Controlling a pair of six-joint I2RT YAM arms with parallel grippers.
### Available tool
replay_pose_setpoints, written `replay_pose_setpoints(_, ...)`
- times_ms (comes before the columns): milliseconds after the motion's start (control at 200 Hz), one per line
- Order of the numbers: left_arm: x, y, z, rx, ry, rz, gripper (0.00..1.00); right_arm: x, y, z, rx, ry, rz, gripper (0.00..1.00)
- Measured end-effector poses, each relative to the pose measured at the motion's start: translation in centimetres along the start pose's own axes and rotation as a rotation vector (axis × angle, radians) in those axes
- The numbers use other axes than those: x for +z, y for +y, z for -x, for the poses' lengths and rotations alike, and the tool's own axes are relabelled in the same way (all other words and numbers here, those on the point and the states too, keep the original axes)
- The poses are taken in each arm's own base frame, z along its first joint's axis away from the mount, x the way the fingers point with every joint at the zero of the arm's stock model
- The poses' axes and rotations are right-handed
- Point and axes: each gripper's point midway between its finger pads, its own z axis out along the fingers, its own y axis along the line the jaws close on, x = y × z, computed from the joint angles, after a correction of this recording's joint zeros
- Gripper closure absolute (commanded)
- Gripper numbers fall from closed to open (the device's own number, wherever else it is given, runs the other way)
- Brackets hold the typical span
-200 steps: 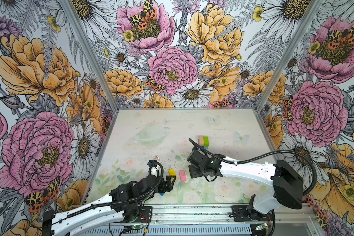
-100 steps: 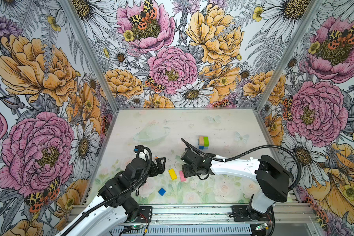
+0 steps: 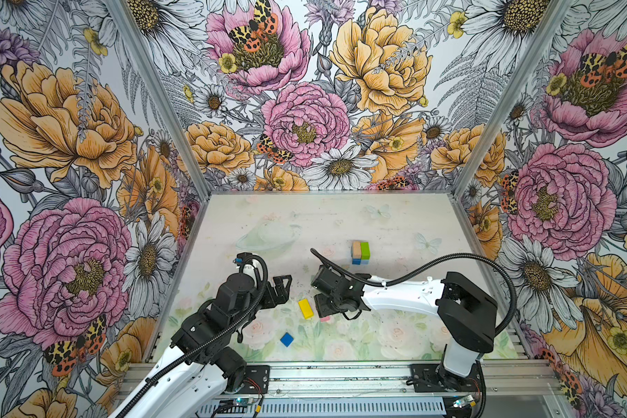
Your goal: Build the wood block tower
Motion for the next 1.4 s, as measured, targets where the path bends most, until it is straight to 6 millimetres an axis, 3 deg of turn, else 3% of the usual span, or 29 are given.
replay_pose_setpoints(235,0.0,0.3,0.3,0.004,0.000,0.003,0.01,0.8,0.5,0.2,-0.008,0.008,-0.007,0.37)
replay_pose_setpoints(525,0.0,0.7,0.6,0.002,0.002,0.002,0.01,2.1,0.2,-0.1,-0.012,0.037,-0.042,0.50)
replay_pose_setpoints(766,0.1,0.9,0.6,-0.010,0.007,0.000,0.01,2.2,-0.6,-0.1,-0.008,0.046,-0.063,0.55)
replay_pose_setpoints(866,0.6,0.9,0.5,-0.012,0.021,0.003,0.01,2.2,-1.9,0.6,0.021,0.035,-0.085,0.55)
replay_pose_setpoints(1081,2.3,0.4,0.3,-0.013,0.061,-0.003,0.01,1.2,-7.3,0.6,0.104,0.018,-0.163,0.55)
replay_pose_setpoints(1231,3.2,0.2,0.3,-0.014,0.076,-0.007,0.01,-0.2,-10.6,-0.3,0.151,0.008,-0.204,0.44)
replay_pose_setpoints(1401,4.2,-0.4,0.5,-0.014,0.096,-0.014,0.01,-1.8,-12.0,-1.0,0.169,-0.019,-0.209,0.39)
